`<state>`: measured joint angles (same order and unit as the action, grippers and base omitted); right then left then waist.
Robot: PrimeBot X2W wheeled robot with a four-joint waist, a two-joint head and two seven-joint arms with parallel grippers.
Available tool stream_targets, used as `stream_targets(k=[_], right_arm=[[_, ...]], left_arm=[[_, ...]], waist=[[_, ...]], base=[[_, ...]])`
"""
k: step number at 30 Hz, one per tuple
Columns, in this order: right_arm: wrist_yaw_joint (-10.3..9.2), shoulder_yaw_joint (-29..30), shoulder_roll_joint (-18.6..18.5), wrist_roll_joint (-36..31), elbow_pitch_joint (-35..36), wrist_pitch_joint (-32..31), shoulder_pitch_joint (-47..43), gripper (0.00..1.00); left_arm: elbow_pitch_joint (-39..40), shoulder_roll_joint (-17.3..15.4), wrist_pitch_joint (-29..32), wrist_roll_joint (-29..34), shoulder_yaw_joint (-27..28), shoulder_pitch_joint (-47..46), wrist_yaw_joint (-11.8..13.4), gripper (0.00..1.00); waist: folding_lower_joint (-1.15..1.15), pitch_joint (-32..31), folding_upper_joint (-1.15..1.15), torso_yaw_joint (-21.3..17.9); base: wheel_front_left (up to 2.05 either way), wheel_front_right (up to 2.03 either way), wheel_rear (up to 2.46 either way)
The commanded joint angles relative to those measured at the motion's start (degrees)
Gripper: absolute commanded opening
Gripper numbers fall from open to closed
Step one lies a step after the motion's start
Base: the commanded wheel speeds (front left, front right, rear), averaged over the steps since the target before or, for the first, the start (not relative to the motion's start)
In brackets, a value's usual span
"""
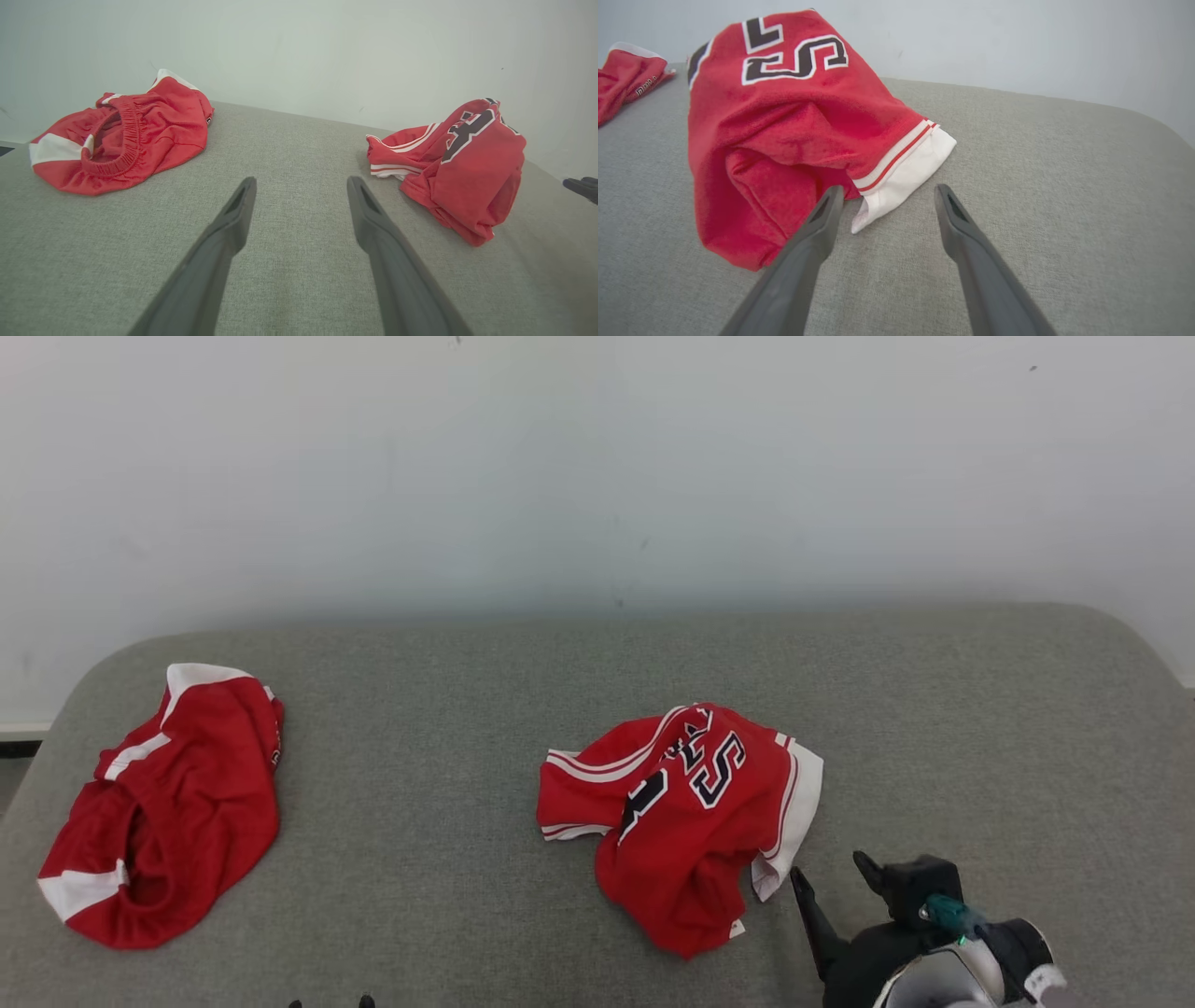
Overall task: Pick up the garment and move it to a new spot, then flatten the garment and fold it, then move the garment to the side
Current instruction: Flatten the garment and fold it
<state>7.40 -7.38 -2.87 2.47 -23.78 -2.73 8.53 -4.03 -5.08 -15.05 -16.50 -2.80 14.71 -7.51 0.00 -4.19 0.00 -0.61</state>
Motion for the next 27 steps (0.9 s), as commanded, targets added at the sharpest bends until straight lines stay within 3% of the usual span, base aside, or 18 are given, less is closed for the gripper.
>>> stream_targets(k=[1,6,14,21,22,23,27], right_arm=[[0.17,0.2,-0.6,-1.7,-2.1,-1.4,1.8,1.0],[0.13,2.0,-1.0,-4.9,-9.2,-2.3,7.1,1.0],[0.12,1.9,-1.7,-4.7,-17.8,-1.0,11.5,1.0],[0.12,4.8,-2.2,-7.7,-22.5,1.4,14.4,0.99],[0.12,5.2,-2.1,-8.2,-22.9,1.8,14.8,0.43],[0.12,5.5,-2.0,-8.7,-23.2,2.1,15.3,0.02],[0.12,6.7,-1.4,-9.3,-22.5,5.2,16.4,0.0]], left_arm=[[0.2,-0.2,-0.2,-0.1,-0.4,-0.6,0.1,1.0],[-0.2,-0.4,-0.2,-0.4,-1.9,-1.2,0.1,1.0],[0.0,-0.7,-0.2,-0.6,-2.6,-1.4,0.0,1.0],[0.3,-0.8,-0.2,-0.9,-2.6,-2.0,0.0,1.0],[0.3,-0.7,-0.2,-0.9,-2.7,-2.1,0.0,1.0],[0.3,-0.7,-0.2,-1.0,-2.7,-2.2,0.0,1.0],[0.0,-0.6,-0.2,-1.2,-2.7,-2.4,0.0,1.0]], waist=[[0.0,1.3,0.0,1.9],[0.0,2.7,0.0,5.3],[0.0,4.4,0.0,8.9],[0.0,5.7,0.0,10.3],[0.0,5.9,0.0,10.4],[0.0,5.9,0.0,10.5],[0.0,5.5,0.0,10.3]], base=[[0.0,0.0,0.0],[0.0,0.0,0.0],[0.0,0.0,0.0],[0.0,0.0,0.0],[0.0,0.0,0.0],[0.0,0.0,0.0],[0.0,0.0,0.0]])
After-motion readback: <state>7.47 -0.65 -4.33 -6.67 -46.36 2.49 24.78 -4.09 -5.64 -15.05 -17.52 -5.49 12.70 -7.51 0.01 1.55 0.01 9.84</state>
